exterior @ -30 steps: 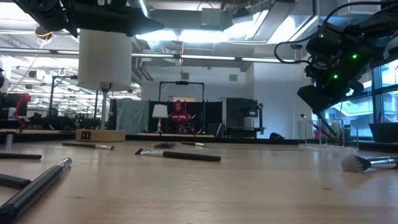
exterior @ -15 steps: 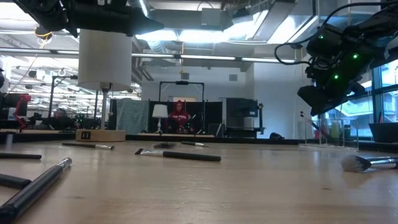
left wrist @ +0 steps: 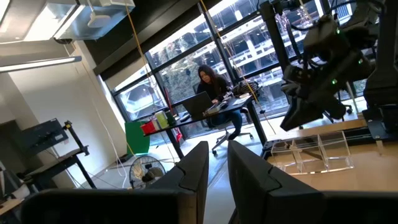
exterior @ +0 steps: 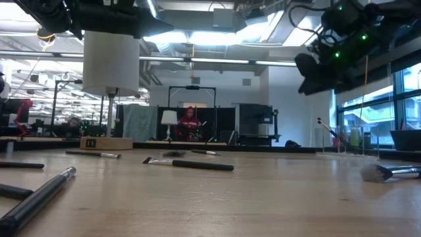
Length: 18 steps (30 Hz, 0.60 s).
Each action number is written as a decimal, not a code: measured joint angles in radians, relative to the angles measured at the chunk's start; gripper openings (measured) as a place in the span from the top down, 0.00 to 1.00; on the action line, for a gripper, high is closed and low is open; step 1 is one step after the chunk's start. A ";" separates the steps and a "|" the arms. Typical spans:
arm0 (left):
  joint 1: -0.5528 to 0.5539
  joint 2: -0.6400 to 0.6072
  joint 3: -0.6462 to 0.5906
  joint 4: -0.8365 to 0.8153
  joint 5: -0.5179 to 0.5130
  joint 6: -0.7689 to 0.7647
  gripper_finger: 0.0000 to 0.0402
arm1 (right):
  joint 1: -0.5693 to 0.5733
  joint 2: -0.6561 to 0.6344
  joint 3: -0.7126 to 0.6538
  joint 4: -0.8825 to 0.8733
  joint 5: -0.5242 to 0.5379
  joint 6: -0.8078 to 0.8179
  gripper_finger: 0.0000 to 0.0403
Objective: Sort items
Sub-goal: Put the foundation brush into the middle section of the transparent organizer
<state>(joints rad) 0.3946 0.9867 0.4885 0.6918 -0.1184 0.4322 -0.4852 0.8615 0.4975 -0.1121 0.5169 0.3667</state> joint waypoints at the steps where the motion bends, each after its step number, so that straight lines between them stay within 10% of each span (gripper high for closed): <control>1: 0.000 0.000 0.000 0.000 0.000 0.000 0.86 | 0.004 0.008 0.007 -0.001 -0.020 0.011 0.72; 18: 0.000 0.000 0.000 0.041 -0.057 -0.013 0.86 | 0.192 0.638 0.439 -0.176 -0.346 0.087 0.72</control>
<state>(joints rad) 0.3946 0.9867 0.4889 0.7330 -0.1750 0.4192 -0.2930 1.4997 0.9363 -0.2883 0.1708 0.4533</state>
